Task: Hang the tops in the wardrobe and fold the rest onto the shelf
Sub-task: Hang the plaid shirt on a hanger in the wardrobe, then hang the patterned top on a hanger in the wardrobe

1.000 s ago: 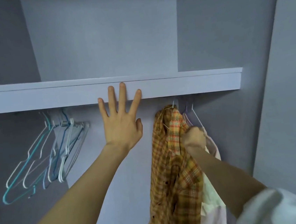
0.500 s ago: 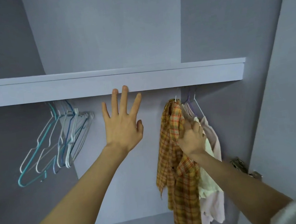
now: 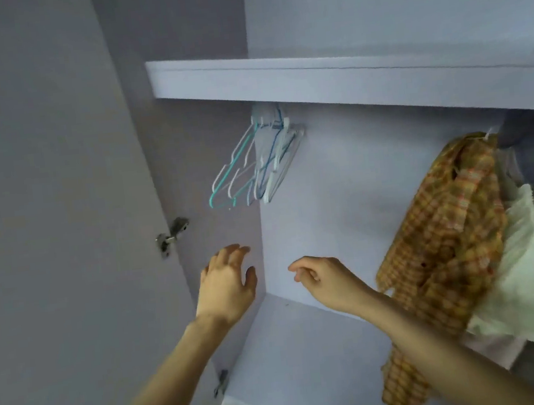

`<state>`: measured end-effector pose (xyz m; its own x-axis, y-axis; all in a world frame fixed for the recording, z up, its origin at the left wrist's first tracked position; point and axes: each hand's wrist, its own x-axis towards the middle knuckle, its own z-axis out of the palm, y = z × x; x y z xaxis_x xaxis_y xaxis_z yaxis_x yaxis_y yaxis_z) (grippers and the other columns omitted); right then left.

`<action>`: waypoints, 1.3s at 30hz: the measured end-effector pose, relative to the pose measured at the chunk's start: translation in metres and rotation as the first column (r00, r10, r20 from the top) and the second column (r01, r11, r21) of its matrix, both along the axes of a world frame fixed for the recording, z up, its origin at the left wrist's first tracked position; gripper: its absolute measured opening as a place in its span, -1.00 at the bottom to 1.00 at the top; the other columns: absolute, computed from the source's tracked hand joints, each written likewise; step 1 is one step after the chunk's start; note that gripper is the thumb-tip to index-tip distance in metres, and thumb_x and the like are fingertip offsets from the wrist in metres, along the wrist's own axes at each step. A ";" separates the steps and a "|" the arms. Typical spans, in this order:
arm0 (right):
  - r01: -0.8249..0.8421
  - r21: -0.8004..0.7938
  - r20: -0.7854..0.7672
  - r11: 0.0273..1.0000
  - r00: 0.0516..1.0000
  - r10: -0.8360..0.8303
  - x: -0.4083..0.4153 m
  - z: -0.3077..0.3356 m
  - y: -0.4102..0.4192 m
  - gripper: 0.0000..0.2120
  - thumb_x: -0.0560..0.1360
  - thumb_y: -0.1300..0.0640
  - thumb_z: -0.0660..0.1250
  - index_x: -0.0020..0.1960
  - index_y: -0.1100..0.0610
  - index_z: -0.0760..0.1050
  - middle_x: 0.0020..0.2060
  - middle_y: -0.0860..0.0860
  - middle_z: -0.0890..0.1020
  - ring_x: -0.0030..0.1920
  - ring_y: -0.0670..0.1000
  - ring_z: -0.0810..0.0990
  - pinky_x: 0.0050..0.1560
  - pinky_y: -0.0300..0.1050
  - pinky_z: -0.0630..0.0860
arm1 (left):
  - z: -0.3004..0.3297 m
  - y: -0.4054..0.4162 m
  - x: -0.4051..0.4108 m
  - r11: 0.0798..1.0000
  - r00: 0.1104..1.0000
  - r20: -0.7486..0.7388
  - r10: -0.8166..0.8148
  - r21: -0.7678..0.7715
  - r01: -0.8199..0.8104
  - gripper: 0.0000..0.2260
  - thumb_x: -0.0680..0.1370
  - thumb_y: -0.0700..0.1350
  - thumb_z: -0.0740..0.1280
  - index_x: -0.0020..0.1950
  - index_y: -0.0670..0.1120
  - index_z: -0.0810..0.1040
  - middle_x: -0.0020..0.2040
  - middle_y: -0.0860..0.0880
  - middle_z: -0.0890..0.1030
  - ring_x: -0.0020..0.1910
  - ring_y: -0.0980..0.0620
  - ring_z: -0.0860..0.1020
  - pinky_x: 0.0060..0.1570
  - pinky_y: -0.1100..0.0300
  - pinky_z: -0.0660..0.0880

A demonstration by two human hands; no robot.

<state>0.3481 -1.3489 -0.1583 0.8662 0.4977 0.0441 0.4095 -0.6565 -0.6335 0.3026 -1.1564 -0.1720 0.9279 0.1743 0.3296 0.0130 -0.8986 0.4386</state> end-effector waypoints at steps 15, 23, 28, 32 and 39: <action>-0.947 -0.167 -0.248 0.274 0.309 0.918 -0.232 -0.071 0.254 -0.69 0.62 0.10 0.09 0.23 0.07 0.53 0.14 -0.02 0.60 -0.01 -0.07 0.53 -0.04 -0.30 0.37 | -0.069 0.077 -0.402 0.267 0.300 -0.304 0.904 -0.144 -0.953 -0.66 0.60 -0.07 0.19 0.38 -0.03 0.41 0.33 -0.06 0.47 0.28 -0.07 0.45 0.26 0.11 0.35; -0.981 -0.107 -0.279 -0.164 -0.129 0.952 -0.446 -0.075 0.292 -0.70 0.60 0.12 0.11 0.21 0.09 0.54 0.16 0.04 0.59 0.18 0.05 0.53 0.18 -0.17 0.42 | -0.065 0.012 -0.597 -0.250 -0.200 -0.228 0.953 -0.217 -0.943 -0.70 0.56 -0.17 0.26 0.30 -0.12 0.50 0.23 -0.11 0.54 0.23 -0.08 0.49 0.22 0.07 0.38; -0.922 -0.114 -0.259 -0.371 -0.333 0.907 -0.581 -0.083 0.302 -0.71 0.59 0.14 0.13 0.20 0.09 0.56 0.16 0.00 0.60 0.18 -0.02 0.53 0.07 -0.37 0.32 | -0.074 -0.017 -0.705 -0.457 -0.397 -0.246 0.884 -0.274 -0.846 -0.70 0.56 -0.20 0.27 0.28 -0.17 0.50 0.21 -0.13 0.56 0.23 -0.06 0.50 0.22 0.13 0.37; -0.859 -0.118 -0.282 -0.498 -0.452 0.846 -0.694 -0.091 0.306 -0.71 0.59 0.15 0.11 0.19 0.10 0.55 0.12 0.02 0.62 0.13 0.02 0.56 0.10 -0.25 0.39 | -0.083 -0.033 -0.800 -0.580 -0.527 -0.241 0.815 -0.327 -0.746 -0.71 0.55 -0.21 0.25 0.26 -0.16 0.52 0.18 -0.11 0.58 0.19 -0.07 0.53 0.19 0.11 0.40; -0.767 -0.099 -0.261 -0.634 -0.595 0.761 -0.846 -0.105 0.305 -0.70 0.60 0.15 0.12 0.23 0.11 0.53 0.12 0.03 0.62 0.10 -0.01 0.57 0.09 -0.22 0.44 | -0.099 -0.066 -0.933 -0.761 -0.708 -0.299 0.640 -0.377 -0.529 -0.73 0.53 -0.25 0.25 0.22 -0.18 0.54 0.16 -0.15 0.59 0.18 -0.08 0.54 0.17 0.17 0.40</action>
